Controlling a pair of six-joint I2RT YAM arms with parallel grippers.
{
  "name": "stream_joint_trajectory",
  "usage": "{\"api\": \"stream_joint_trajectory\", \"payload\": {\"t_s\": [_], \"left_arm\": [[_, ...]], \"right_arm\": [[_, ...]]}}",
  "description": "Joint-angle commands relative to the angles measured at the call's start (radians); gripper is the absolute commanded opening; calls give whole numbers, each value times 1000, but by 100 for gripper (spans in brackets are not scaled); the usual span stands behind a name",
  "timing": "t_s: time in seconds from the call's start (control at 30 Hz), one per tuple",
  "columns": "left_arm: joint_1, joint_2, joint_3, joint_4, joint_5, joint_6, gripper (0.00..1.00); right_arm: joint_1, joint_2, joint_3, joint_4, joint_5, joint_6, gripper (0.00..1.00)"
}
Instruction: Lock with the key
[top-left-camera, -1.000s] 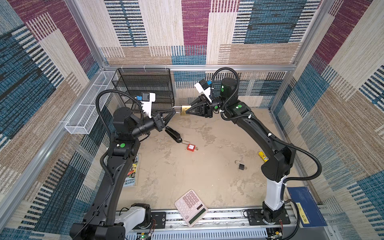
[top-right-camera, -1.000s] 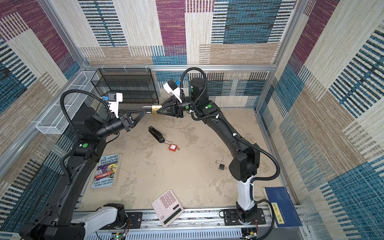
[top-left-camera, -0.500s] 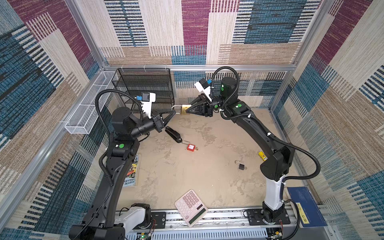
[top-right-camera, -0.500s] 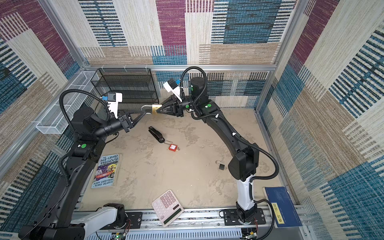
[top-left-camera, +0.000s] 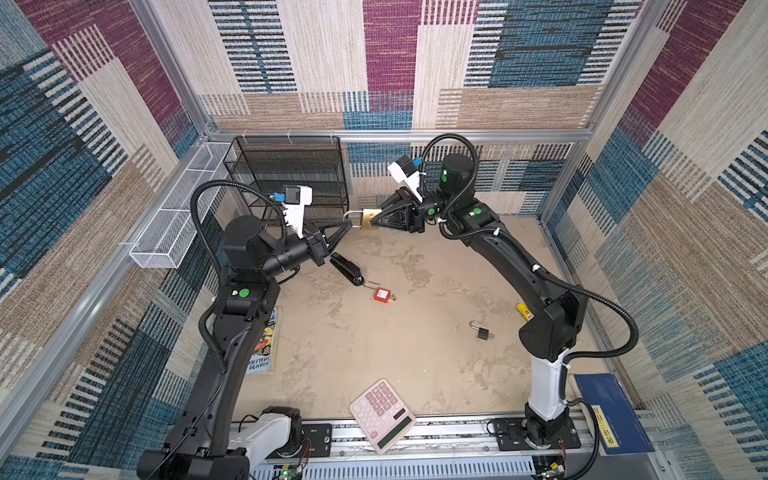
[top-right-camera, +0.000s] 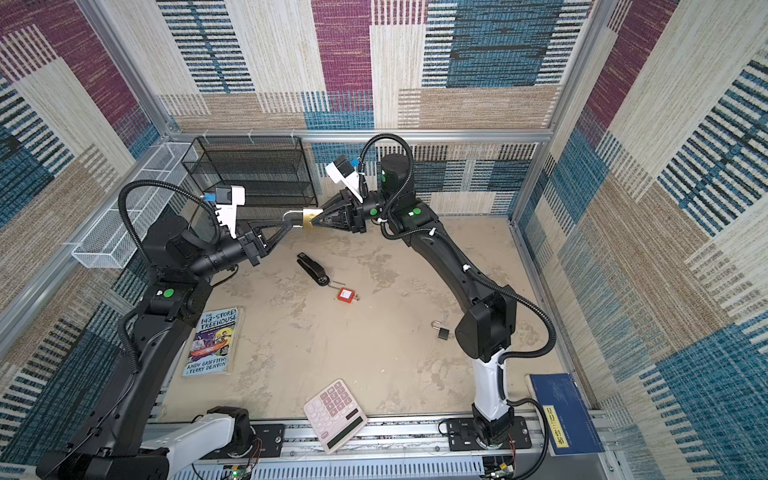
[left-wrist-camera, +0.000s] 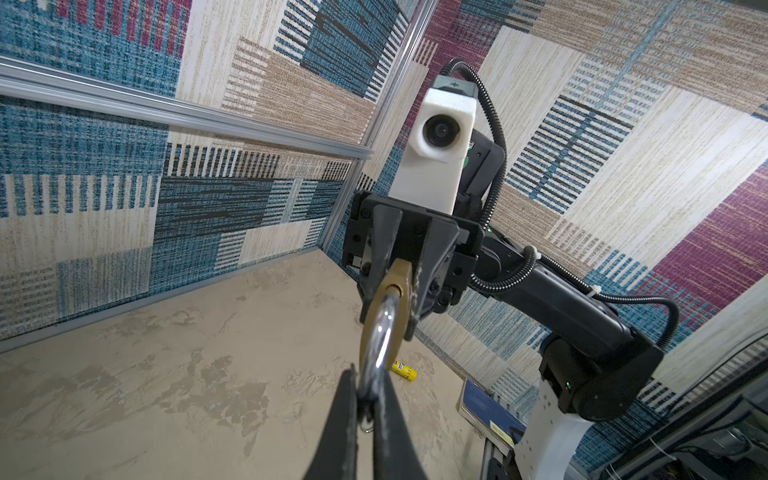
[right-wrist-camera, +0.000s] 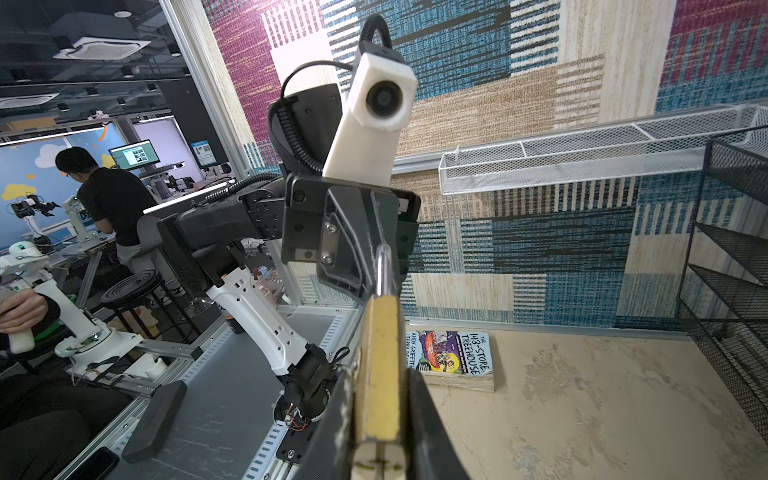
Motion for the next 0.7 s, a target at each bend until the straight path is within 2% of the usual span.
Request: {"api": "stream_joint_trajectory", "payload": {"t_s": [0.0, 0.13, 0.33, 0.67], "left_arm": [[-9, 3, -13, 65, 18, -7, 0], [-12, 7, -17, 75, 23, -9, 0], [-30, 8, -18, 77, 31, 41, 0], [-122, 66, 13, 77, 65, 30, 0]], "right_arm": [[19, -12, -3, 108, -6, 46, 0], [25, 4, 22, 119, -35, 85, 0], [38, 23, 92, -14, -91, 8, 0], [61, 30, 120, -76, -59, -61, 0]]}}
